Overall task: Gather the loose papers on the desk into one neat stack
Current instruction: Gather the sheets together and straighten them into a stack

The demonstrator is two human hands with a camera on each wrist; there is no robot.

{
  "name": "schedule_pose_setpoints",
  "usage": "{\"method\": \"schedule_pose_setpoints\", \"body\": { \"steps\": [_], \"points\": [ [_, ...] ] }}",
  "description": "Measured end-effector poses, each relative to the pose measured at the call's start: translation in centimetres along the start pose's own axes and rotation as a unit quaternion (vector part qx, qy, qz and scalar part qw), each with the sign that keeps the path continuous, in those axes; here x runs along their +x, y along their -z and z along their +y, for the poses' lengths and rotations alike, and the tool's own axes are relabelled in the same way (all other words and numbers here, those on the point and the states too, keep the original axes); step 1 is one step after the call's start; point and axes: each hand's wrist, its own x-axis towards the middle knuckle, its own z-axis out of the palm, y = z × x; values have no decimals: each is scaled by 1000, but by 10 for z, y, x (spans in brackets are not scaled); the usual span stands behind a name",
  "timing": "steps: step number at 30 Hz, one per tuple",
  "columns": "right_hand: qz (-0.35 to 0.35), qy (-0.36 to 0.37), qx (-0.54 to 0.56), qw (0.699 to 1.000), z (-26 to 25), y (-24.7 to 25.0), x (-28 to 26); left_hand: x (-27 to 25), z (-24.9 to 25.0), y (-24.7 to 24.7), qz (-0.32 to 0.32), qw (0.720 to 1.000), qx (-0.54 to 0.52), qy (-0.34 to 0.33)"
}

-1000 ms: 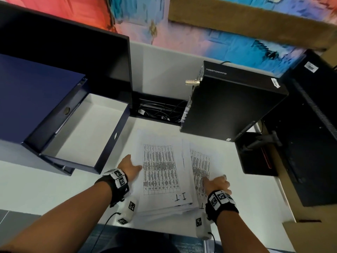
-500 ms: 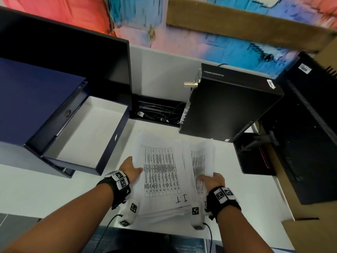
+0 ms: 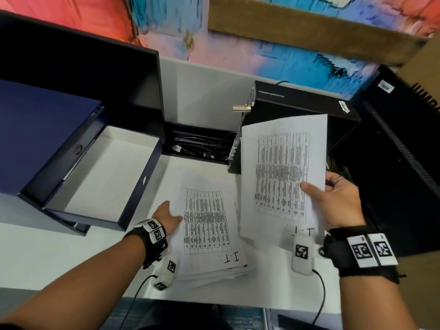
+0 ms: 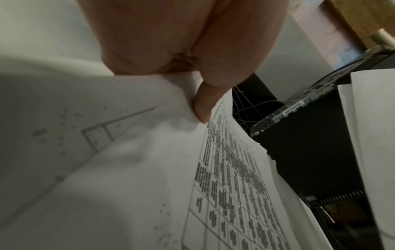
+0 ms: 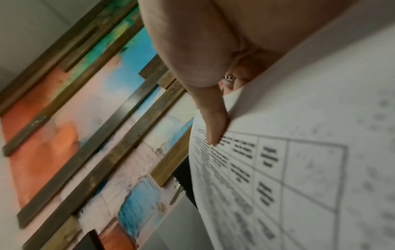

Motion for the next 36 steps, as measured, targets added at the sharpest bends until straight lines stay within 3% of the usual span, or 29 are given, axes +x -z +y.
{"method": "schedule_pose_setpoints", "body": {
  "steps": [5,9,14,17,21,25,29,32,36],
  "points": [
    [-34,-102,20,994,54,-18,7,-8,10,-6,-20,1000,14,-14],
    [-55,-130,-81,987,116,-50,13,-12,14,-11,-53,998,-13,-11],
    [-119,-154,-313,930,172,-77,23,-11,21,-15,-82,989,-126,15],
    [-170,-93,-384,903,189,-95,18,-13,27,-30,-117,985,-121,20],
    [-123,-94,-355,922,191,-94,24,-2,28,-33,-89,986,-139,24],
    [-198,-53,-322,924,200,-98,15,4,28,-36,-74,994,-84,15],
    [-129,-97,-219,962,202,-90,18,3,24,-34,-18,996,-74,-54],
    [-83,-129,-154,976,197,-77,25,1,21,-26,-18,980,-167,-105],
    [-72,-107,-49,990,162,-64,36,-15,36,0,-59,941,-266,-201]
  ]
}}
